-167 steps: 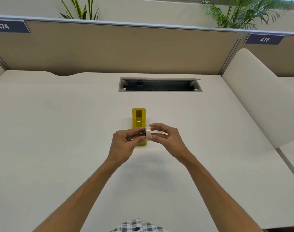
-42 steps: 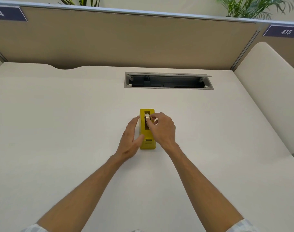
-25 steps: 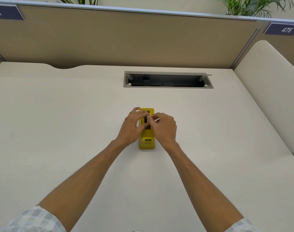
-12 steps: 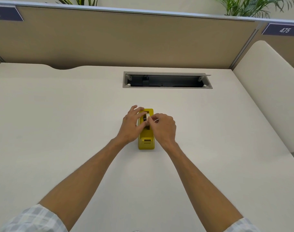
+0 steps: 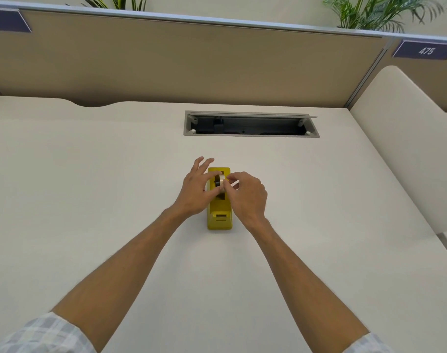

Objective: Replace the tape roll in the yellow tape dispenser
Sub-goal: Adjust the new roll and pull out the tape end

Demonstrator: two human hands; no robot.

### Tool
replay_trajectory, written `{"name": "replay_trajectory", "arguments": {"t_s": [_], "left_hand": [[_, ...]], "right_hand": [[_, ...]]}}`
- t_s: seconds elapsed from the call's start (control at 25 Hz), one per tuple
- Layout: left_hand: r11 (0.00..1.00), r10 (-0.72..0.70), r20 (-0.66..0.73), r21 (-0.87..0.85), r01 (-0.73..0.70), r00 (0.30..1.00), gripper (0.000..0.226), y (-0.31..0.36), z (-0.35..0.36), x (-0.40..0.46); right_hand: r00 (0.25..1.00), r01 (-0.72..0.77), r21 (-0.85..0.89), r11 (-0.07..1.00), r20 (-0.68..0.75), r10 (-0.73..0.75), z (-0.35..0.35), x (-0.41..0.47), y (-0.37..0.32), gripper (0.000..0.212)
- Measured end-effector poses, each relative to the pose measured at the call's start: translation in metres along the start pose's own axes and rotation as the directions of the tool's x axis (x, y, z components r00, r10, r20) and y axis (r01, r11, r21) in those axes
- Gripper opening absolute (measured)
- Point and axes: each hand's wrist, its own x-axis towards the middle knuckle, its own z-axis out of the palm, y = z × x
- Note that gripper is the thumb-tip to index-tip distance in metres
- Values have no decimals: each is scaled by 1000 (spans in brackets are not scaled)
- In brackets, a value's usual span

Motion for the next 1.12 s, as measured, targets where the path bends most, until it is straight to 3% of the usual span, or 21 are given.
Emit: {"name": "replay_trajectory", "arguments": {"t_s": [0.16,0.32,0.64,0.92,1.12], "left_hand": [[998,8,-45,-63,-10,999,43,2,-4,1],[998,-54,15,24,54,998,55,4,-7,7],[999,-20,-5,-36,19,1000,46,4,-6,2],[994,-109,37,-26,110,993,50,6,-4,4],[996,-63,0,-70,63,998,48,4,-4,0]], "right_hand": [[1000,6,-25,1000,25,-5,1,4,0,19],[1000,-2,-25,1000,10,2,2,4,2,20],[1000,-17,-24,1000,12,18,3,5,4,24],[1000,-11,-42,999,13,11,4,5,3,23],[1000,-18,-35,999,22,19,3,6,2,23]]}}
